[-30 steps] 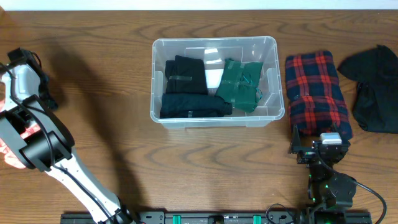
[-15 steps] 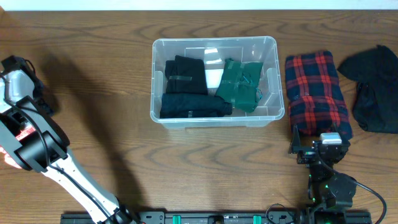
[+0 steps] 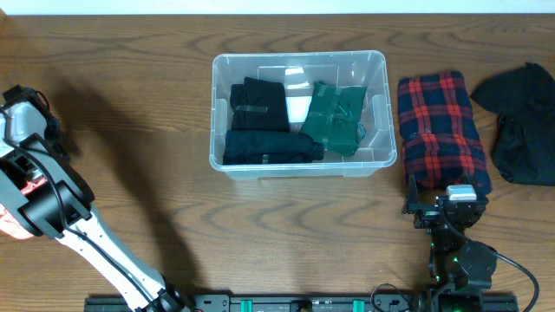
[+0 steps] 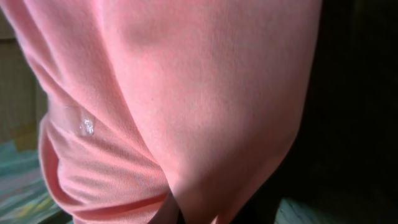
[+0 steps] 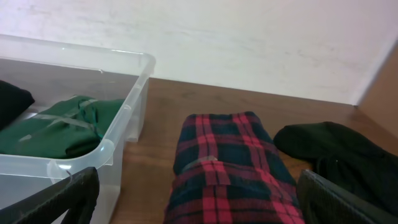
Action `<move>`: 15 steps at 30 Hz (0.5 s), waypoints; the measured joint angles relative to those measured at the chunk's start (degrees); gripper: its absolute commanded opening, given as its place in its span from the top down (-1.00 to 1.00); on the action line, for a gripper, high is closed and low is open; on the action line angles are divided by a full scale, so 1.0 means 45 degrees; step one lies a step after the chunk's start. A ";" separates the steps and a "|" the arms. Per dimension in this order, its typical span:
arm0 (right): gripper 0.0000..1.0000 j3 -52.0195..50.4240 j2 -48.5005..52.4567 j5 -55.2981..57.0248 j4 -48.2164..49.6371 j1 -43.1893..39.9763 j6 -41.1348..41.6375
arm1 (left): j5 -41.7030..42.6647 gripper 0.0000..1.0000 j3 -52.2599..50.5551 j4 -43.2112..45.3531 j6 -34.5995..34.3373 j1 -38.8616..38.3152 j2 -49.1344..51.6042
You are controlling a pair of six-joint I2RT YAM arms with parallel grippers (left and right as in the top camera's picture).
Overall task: Pack container
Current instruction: 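Move left gripper to the pink garment and grasp it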
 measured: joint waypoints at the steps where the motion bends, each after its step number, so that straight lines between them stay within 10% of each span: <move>1: -0.98 0.0000 0.0000 -0.0005 0.0000 0.0000 0.0000 | 0.0117 0.88 0.0015 -0.0092 -0.0049 -0.0024 -0.0034; 15: -0.98 0.0000 0.0000 0.0000 0.0000 0.0005 0.0000 | 0.2633 0.88 0.0636 -0.0340 0.0112 -0.3944 -0.4959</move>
